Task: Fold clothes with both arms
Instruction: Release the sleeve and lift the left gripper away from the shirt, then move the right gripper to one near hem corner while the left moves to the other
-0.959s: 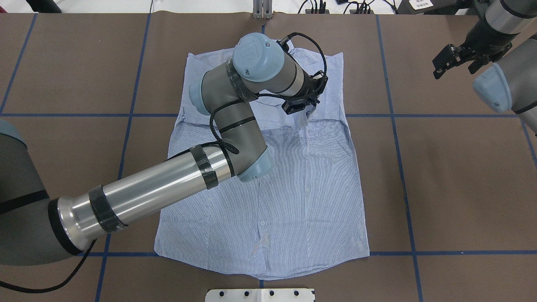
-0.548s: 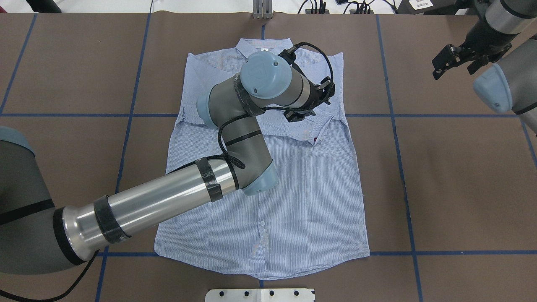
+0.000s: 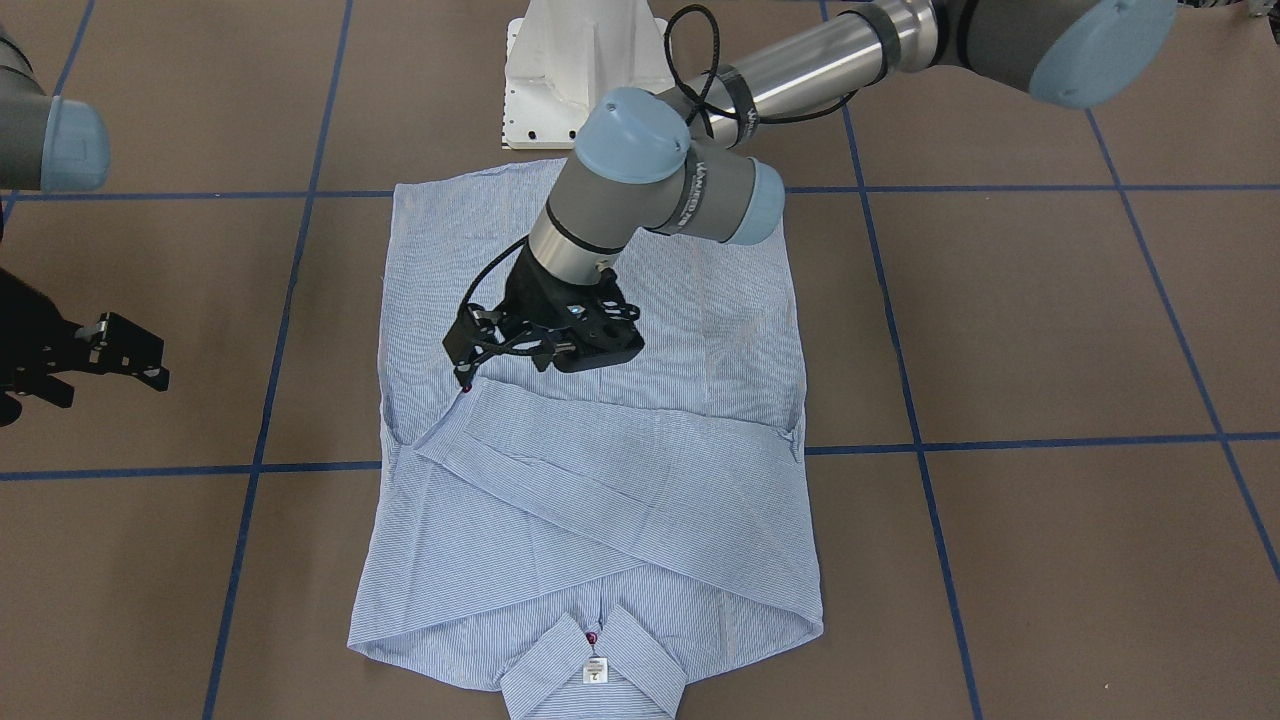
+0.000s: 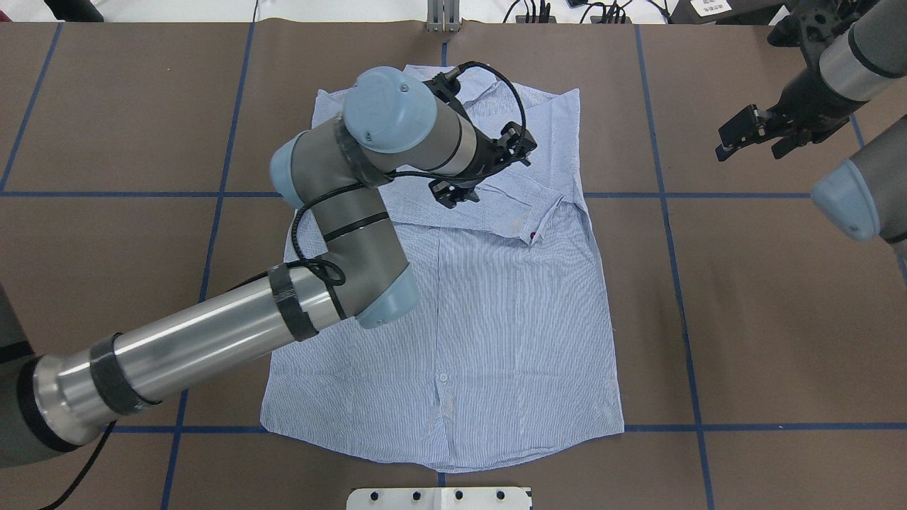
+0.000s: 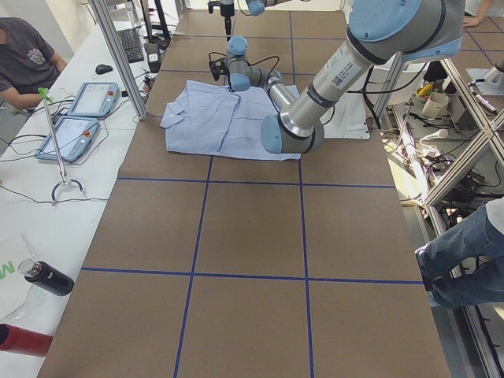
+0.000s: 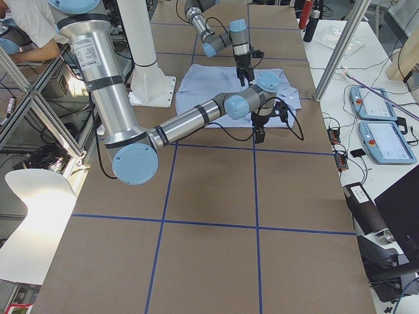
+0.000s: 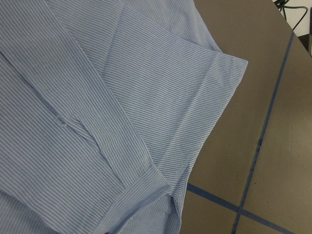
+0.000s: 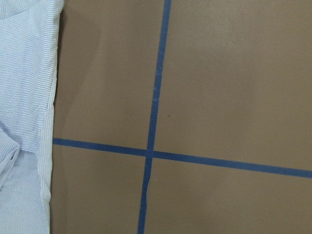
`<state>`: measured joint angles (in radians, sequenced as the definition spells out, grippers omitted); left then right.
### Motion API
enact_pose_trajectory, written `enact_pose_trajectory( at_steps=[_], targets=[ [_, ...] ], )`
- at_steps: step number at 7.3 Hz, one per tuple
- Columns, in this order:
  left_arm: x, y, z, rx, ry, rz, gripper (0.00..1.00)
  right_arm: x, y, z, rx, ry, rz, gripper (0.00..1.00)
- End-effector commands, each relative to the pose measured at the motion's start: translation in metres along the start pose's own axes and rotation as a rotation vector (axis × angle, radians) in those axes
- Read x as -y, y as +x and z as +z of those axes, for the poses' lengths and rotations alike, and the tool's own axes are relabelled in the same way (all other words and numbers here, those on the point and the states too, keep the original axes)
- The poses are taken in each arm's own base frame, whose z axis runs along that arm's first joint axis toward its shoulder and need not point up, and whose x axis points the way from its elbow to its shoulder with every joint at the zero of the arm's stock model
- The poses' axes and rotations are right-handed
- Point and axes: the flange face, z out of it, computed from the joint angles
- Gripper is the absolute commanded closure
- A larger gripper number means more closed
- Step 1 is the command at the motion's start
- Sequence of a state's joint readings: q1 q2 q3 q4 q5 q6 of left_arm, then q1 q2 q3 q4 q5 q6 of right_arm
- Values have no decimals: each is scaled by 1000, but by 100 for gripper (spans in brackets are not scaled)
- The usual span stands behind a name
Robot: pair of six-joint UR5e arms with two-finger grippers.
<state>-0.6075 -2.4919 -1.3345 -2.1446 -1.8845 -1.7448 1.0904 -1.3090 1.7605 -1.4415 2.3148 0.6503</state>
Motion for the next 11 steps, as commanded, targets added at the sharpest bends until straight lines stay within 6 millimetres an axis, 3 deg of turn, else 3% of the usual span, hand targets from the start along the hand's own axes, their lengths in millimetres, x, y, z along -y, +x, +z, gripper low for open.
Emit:
enact_pose_trajectory(
  at_steps=[1, 3, 5, 7, 8, 10, 11],
  targets=[
    [16, -63, -67, 65, 31, 105, 0, -70, -36, 20, 74, 6, 53, 0],
    [9, -89, -120, 94, 43, 144, 0, -165, -67, 19, 59, -32, 84, 0],
    [5, -104, -137, 107, 45, 144, 0, -234, -131, 66, 1, -24, 107, 0],
    [7, -111, -140, 112, 53, 143, 0, -302, -180, 98, -10, -36, 118, 0],
    [8, -111, -140, 114, 53, 142, 0, -325, -191, 116, -31, -15, 100, 1],
    [7, -112, -139, 115, 53, 142, 0, -337, -189, 143, -72, -45, 84, 6],
    [6, -112, -138, 114, 52, 144, 0, -336, -198, 155, -77, -55, 80, 8]
  ],
)
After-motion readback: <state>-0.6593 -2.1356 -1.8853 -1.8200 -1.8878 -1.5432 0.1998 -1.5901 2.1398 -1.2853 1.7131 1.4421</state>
